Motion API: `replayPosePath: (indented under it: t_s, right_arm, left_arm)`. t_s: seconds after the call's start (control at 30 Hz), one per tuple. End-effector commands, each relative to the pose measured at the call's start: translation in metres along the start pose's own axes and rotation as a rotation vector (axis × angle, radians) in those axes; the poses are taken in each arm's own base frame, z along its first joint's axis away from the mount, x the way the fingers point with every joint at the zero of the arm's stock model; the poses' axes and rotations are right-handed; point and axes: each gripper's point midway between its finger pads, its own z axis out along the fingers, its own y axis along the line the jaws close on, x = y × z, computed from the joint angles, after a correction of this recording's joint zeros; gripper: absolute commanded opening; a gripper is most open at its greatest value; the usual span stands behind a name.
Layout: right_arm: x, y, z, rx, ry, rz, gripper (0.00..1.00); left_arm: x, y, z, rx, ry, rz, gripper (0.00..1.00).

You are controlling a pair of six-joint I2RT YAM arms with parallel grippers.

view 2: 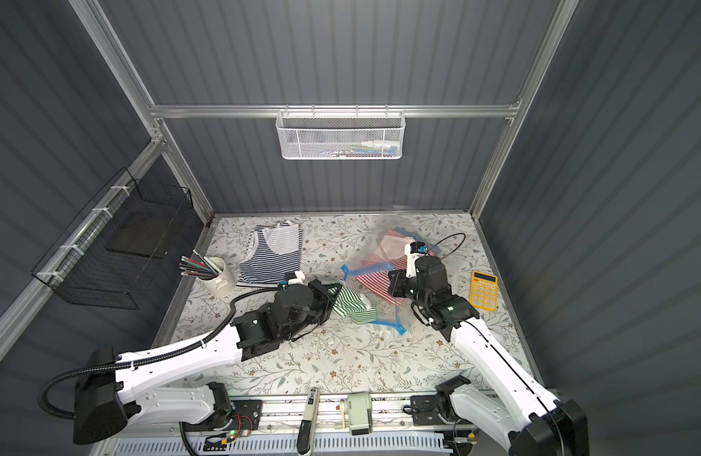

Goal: Take the tank top out of the vacuum bag
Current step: Take out the tank top from the vacuum bag.

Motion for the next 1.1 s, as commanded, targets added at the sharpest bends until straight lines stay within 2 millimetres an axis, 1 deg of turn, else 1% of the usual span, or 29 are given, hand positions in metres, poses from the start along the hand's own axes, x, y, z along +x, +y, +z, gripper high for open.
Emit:
replayPosePath:
  t_s: [0.0, 0.2, 0.37, 0.43, 0.5, 0.57, 0.67, 0.87, 0.93, 1.07]
  right_arm:
    - [0.001, 0.001, -0.001, -0.016, -0.005, 0.013, 0.0]
    - [0.001, 0.001, -0.001, -0.015, -0.005, 0.012, 0.0]
    - [0.0, 0.002, -0.002, -0.018, -0.008, 0.013, 0.0]
    - [0.0, 0.002, -0.002, -0.017, -0.009, 0.013, 0.0]
    - [-0.001, 0.002, -0.002, -0.017, -0.009, 0.015, 0.0]
    - [-0.001, 0.003, -0.002, -0.02, -0.004, 0.015, 0.0]
    - [-0.001, 0.004, -0.002, -0.02, 0.001, 0.011, 0.0]
    - [0.0, 0.004, -0.004, -0.018, 0.005, 0.007, 0.0]
    - [0.001, 0.004, -0.004, -0.022, 0.009, 0.012, 0.0]
    - [0.003, 0.006, -0.006, -0.032, 0.016, 0.016, 0.0]
  left_arm:
    - [-0.013, -0.019, -0.017, 0.028, -0.049, 0.03, 0.0]
    - [-0.02, -0.041, -0.035, 0.073, -0.064, 0.058, 0.0]
    - [-0.029, -0.054, -0.049, 0.097, -0.093, 0.081, 0.0]
    - [-0.034, -0.058, -0.055, 0.099, -0.114, 0.11, 0.0]
    - [-0.041, -0.056, -0.06, 0.077, -0.144, 0.132, 0.0]
    - [-0.046, -0.06, -0.064, 0.102, -0.166, 0.149, 0.0]
    - [-0.049, -0.065, -0.065, 0.119, -0.179, 0.18, 0.0]
    - [-0.056, -0.077, -0.059, 0.114, -0.171, 0.267, 0.0]
    - [-0.062, -0.076, -0.057, 0.084, -0.175, 0.292, 0.0]
    - [-0.082, -0.068, -0.056, 0.045, -0.211, 0.304, 0.0]
